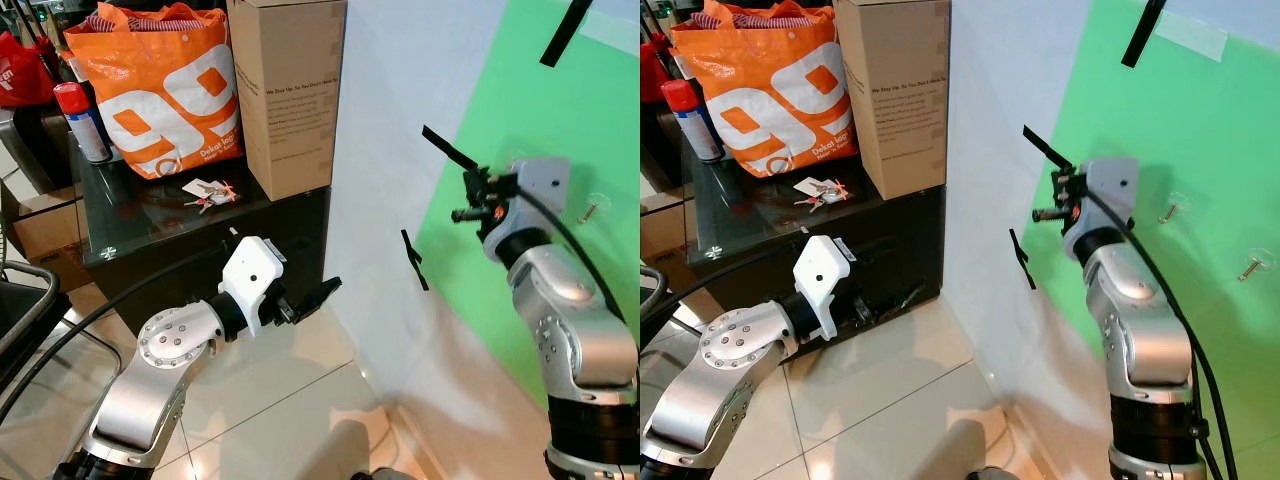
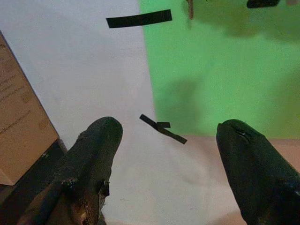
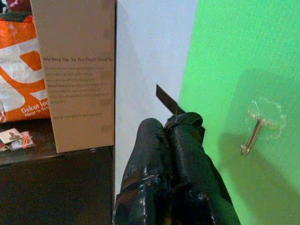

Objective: Hang keys on a hook

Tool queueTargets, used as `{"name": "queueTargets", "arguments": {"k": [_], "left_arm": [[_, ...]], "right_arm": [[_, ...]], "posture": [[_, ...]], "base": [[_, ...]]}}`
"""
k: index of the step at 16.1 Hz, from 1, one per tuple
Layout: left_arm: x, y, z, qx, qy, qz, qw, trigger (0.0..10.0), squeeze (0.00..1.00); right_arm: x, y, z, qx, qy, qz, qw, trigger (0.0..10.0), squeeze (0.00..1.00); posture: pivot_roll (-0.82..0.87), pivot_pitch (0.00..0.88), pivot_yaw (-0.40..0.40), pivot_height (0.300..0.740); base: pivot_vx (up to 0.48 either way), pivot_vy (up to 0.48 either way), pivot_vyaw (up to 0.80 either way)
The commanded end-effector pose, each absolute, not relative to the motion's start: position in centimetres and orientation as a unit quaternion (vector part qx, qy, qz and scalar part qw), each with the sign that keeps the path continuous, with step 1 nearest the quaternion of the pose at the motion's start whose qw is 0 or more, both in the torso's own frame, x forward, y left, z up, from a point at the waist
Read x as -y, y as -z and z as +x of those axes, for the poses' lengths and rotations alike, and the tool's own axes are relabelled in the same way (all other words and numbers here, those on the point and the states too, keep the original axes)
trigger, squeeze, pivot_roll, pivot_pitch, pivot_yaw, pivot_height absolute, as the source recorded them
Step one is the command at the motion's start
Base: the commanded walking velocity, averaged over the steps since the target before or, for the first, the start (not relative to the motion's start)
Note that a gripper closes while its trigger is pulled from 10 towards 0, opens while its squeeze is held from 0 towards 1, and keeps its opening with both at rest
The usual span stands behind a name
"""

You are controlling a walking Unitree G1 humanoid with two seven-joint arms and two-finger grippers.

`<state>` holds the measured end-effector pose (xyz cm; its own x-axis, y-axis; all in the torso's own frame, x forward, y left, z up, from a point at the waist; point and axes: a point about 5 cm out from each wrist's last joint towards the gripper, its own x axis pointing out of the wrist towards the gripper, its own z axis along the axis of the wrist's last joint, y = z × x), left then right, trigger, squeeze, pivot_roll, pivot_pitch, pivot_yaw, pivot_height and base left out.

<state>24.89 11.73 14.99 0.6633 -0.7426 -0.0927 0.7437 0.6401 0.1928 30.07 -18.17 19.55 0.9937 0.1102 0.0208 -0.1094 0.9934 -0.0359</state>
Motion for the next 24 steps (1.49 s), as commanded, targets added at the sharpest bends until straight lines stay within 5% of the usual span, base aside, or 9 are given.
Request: {"name": "queueTargets", "arguments": {"k": [1,11,24], "left_arm": [[-11.6,-15.2,24.9,0.000,0.413,0.113,0.904,10.0,0.00],[-11.6,-15.2,24.9,-0.002,0.413,0.112,0.904,10.0,0.00],[-11.7,-15.1,24.9,-0.006,0.415,0.113,0.902,10.0,0.00]], "right_arm": [[18.3,-20.5,30.1,0.032,-0.050,-0.014,0.998,10.0,0.00],[19.0,-20.0,31.8,-0.003,-0.030,-0.018,0.999,10.0,0.00],[20.3,-17.2,30.7,-0.072,0.017,0.053,0.996,10.0,0.00]], "posture": [[-0.04,0.000,-0.034,0.740],[-0.04,0.000,-0.033,0.740],[-0.04,0.000,-0.027,0.740]], "base": [[0.000,0.000,0.00],[0.000,0.000,0.00],[0.000,0.000,0.00]]}}
